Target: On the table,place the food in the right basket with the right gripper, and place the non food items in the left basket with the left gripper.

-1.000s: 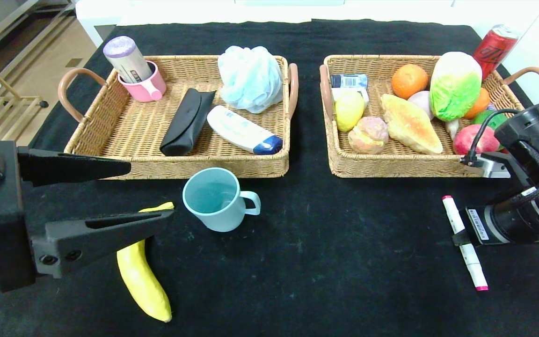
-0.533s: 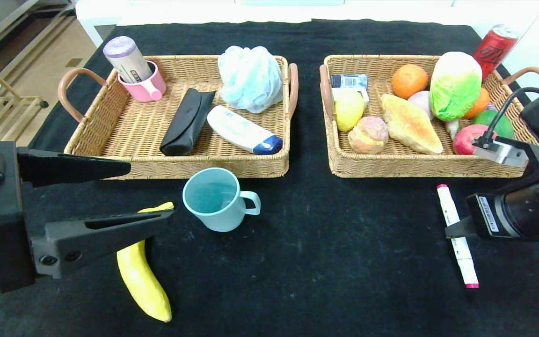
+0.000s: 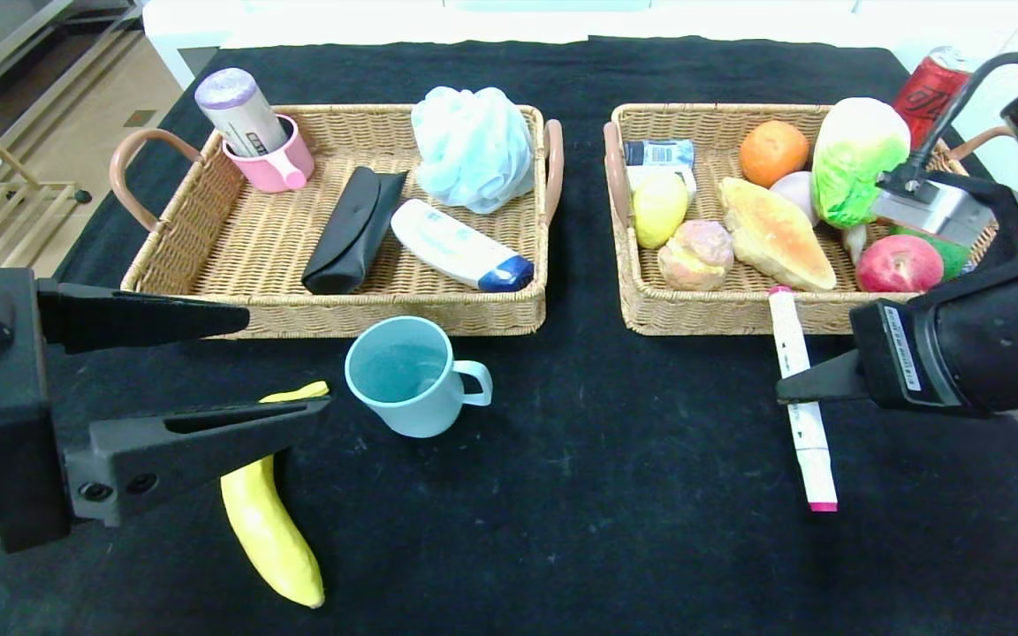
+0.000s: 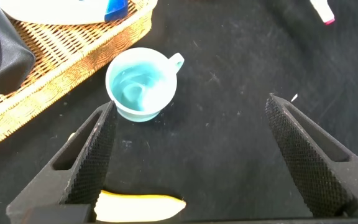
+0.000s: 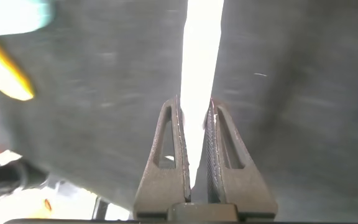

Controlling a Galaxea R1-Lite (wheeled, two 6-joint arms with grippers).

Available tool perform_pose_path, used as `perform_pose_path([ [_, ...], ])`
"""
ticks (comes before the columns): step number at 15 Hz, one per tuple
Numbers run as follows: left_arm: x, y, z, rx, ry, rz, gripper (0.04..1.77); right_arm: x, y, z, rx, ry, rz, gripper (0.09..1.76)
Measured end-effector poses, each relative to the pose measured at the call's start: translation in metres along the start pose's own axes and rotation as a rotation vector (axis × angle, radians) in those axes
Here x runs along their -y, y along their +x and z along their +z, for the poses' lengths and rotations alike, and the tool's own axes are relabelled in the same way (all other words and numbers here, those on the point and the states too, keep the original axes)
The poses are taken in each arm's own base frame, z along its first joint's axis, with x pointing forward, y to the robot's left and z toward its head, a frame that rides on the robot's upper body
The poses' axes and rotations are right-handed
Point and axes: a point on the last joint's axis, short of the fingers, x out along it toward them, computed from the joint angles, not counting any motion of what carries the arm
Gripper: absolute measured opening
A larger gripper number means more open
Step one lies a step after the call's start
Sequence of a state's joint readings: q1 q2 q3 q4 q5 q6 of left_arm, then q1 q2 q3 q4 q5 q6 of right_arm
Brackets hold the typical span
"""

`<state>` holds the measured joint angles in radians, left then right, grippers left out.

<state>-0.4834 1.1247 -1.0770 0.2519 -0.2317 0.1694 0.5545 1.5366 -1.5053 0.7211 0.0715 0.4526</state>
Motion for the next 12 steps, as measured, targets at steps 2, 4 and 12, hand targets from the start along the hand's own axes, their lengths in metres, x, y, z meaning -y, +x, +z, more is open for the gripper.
perform_pose_path([
  [2, 0.000, 0.000, 0.000, 0.000, 0.000, -0.001, 1.72, -0.014, 0.001, 0.000, -0.005, -0.022, 0.041, 0.27],
  [4, 0.000, 0.001, 0.000, -0.001, 0.000, -0.002, 1.72, -0.029, 0.006, -0.001, -0.012, -0.048, 0.079, 0.27],
  [12, 0.000, 0.001, 0.000, -0.001, 0.001, -0.001, 1.72, -0.066, 0.054, -0.007, -0.048, -0.127, 0.159, 0.27],
])
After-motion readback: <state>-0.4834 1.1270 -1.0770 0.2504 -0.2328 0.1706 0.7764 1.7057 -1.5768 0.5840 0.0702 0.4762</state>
